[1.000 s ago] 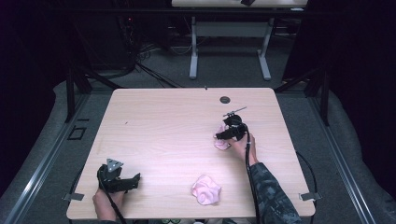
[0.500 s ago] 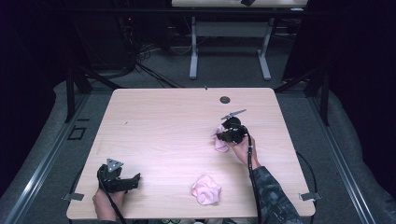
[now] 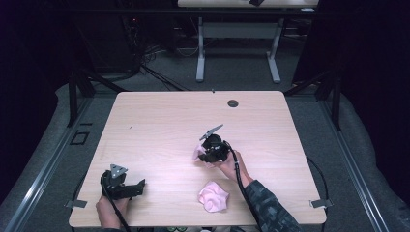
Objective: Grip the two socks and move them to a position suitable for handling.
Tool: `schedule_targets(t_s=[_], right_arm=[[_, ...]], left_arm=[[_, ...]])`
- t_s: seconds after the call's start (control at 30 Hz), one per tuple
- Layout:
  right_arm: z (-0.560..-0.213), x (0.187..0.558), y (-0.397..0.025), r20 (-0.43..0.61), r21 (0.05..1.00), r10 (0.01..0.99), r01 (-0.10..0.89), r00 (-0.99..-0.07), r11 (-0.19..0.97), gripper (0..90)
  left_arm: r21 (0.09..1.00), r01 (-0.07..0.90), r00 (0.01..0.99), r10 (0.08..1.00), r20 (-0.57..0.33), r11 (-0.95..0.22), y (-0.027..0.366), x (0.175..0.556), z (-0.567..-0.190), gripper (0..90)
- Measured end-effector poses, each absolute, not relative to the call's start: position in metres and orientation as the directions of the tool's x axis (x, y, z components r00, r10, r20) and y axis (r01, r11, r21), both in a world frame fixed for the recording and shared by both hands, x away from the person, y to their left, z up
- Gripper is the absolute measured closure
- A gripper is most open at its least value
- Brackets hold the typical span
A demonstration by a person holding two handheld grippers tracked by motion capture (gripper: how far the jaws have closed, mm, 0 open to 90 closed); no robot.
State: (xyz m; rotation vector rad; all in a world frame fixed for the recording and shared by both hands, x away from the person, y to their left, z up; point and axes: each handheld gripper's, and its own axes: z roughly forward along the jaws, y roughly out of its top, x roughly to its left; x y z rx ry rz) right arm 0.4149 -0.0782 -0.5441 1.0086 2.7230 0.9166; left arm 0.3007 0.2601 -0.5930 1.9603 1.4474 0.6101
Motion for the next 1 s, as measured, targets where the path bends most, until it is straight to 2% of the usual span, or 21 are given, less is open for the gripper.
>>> schedule_targets(t_s=[0.13,0.17,0.23,0.5,0.6,0.73,0.8,0.9,1.0], right_arm=[[-0.544,0.417,-0.087,0.129,0.592,0.627,0.566,-0.769,0.573,40.4],[-0.54,0.415,-0.091,0.128,0.606,0.632,0.565,-0.764,0.56,34.5],[-0.53,0.409,-0.102,0.121,0.636,0.644,0.558,-0.755,0.534,28.3],[-0.514,0.359,-0.152,0.108,0.652,0.684,0.571,-0.721,0.498,26.5],[-0.515,0.336,-0.165,0.115,0.658,0.695,0.579,-0.71,0.482,24.2],[-0.52,0.308,-0.173,0.125,0.648,0.698,0.591,-0.705,0.481,19.3],[-0.526,0.295,-0.171,0.129,0.645,0.691,0.59,-0.711,0.486,18.3],[-0.533,0.281,-0.167,0.133,0.645,0.689,0.59,-0.712,0.485,19.3],[-0.537,0.271,-0.165,0.134,0.652,0.685,0.584,-0.716,0.483,24.1]], left_arm=[[0.711,0.671,0.294,0.956,0.003,-0.209,0.26,0.301,-0.593,0.7],[0.711,0.671,0.294,0.956,0.004,-0.209,0.26,0.301,-0.593,0.7],[0.711,0.671,0.294,0.956,0.004,-0.21,0.26,0.301,-0.593,0.7],[0.716,0.662,0.292,0.956,0.029,-0.223,0.257,0.297,-0.592,0.2],[0.725,0.658,0.298,0.954,-0.001,-0.205,0.251,0.291,-0.587,0.2],[0.749,0.627,0.349,0.937,-0.022,-0.216,0.234,0.28,-0.576,0.3],[0.754,0.619,0.404,0.913,-0.063,-0.222,0.219,0.276,-0.571,0.2],[0.754,0.616,0.451,0.887,-0.102,-0.226,0.205,0.272,-0.569,0.2],[0.748,0.609,0.514,0.85,-0.119,-0.263,0.184,0.27,-0.569,0.6]])
